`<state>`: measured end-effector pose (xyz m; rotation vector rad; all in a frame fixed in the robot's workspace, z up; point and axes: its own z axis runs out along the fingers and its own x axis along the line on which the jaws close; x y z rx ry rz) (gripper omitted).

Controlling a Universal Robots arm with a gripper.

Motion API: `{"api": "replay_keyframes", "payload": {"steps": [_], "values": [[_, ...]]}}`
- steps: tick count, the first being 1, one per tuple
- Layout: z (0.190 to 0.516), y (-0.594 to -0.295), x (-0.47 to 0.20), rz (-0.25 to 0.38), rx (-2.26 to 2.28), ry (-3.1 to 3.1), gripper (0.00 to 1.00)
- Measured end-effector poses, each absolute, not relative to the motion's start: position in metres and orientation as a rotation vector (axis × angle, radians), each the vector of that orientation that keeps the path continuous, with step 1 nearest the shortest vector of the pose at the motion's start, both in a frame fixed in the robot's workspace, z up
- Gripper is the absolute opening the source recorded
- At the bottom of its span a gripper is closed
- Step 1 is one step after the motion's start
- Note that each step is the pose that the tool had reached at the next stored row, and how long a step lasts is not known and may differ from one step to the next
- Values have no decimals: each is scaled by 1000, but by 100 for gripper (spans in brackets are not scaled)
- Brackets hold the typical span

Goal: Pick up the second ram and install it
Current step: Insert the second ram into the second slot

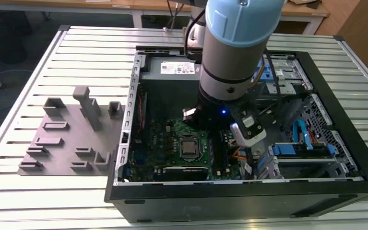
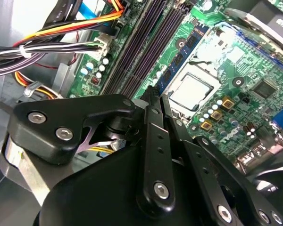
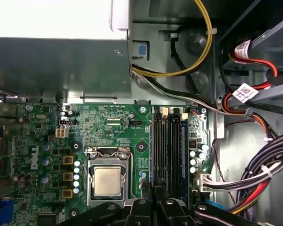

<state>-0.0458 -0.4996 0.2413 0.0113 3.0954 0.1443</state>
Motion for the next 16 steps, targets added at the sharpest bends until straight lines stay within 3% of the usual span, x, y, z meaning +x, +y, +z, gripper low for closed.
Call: {"api": "replay_keyframes", "payload": {"steps": [16], "values": [[223,-499,-46,144,11,3095,11]]}}
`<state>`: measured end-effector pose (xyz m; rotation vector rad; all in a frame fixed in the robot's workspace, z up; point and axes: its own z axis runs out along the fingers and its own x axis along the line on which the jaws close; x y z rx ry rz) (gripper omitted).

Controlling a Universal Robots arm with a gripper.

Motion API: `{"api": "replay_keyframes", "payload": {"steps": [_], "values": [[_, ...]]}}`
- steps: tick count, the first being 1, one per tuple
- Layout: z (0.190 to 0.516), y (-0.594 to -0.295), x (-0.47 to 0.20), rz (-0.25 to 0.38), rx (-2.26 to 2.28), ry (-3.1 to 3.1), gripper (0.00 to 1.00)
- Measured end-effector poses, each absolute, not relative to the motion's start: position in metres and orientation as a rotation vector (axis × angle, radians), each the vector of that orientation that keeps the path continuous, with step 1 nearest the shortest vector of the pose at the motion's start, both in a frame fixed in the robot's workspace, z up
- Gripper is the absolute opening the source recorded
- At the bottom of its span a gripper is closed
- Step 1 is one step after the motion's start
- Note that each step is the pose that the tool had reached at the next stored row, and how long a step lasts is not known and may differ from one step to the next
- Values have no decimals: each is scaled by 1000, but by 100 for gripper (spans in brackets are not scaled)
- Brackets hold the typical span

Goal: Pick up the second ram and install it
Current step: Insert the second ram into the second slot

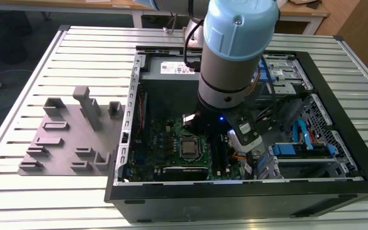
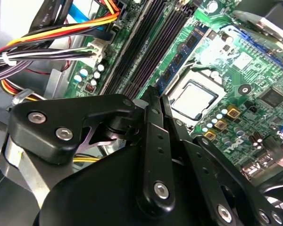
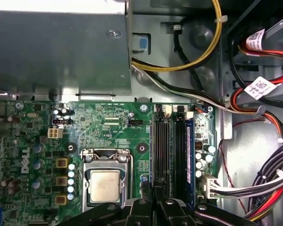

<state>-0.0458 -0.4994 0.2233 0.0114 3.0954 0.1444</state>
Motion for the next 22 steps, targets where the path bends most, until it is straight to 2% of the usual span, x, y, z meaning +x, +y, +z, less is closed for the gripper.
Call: {"api": "replay_keyframes", "payload": {"steps": [22], "values": [[217,-497,-32,133,75,3093,11]]}}
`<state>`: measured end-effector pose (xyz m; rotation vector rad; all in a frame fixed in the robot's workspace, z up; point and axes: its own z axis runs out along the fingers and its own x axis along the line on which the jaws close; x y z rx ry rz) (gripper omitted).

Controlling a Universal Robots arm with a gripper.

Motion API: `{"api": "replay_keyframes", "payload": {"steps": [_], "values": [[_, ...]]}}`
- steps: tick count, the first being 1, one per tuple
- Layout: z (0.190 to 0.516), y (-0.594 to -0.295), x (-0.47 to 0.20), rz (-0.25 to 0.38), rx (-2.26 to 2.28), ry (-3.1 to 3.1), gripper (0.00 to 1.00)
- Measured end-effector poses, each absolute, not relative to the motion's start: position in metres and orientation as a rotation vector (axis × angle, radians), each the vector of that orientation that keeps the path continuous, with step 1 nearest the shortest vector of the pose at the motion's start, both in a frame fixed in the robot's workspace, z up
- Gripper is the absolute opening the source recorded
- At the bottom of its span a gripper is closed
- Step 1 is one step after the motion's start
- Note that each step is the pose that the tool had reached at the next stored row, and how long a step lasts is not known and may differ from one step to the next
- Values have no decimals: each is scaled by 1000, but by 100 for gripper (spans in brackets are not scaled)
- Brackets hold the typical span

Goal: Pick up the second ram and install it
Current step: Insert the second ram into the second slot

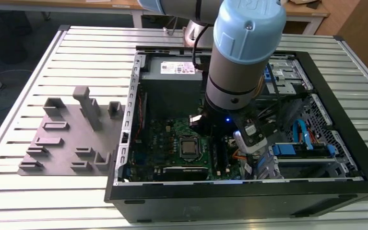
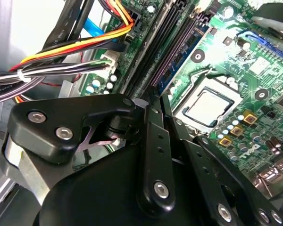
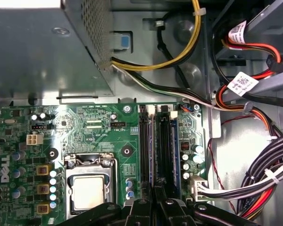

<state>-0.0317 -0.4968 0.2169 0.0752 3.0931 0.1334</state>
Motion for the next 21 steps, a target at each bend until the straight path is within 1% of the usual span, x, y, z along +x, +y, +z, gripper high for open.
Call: {"api": "replay_keyframes", "payload": {"steps": [21], "values": [[218,-500,-31,122,96,3092,11]]}}
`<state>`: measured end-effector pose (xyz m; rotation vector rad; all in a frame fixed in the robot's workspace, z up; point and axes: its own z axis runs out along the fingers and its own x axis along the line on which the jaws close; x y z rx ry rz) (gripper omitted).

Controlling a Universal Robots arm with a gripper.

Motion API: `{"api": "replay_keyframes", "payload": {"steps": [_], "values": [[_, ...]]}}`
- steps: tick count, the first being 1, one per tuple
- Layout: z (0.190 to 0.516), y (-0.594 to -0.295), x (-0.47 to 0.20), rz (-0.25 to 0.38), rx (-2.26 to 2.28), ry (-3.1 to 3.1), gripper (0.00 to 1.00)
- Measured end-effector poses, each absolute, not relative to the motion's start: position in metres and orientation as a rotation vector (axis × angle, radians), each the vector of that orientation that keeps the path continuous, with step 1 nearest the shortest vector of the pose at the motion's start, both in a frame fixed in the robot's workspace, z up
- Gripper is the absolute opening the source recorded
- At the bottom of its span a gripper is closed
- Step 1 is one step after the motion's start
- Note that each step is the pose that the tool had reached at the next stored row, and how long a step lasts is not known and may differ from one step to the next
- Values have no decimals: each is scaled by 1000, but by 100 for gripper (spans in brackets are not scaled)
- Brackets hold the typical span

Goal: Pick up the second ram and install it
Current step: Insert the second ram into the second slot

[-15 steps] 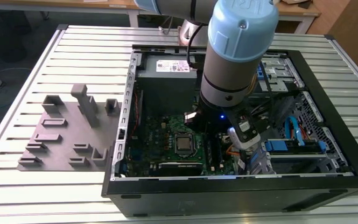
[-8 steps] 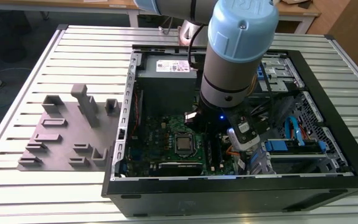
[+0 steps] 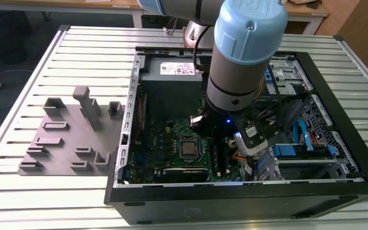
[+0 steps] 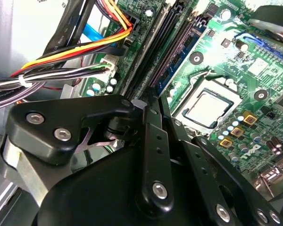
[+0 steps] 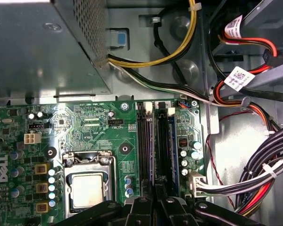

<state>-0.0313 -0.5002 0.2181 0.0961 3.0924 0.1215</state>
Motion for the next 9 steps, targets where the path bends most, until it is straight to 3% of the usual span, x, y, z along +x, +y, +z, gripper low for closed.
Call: {"api": "replay_keyframes", "payload": {"steps": [9], "values": [[223,-498,-31,123,88,3093,11]]}}
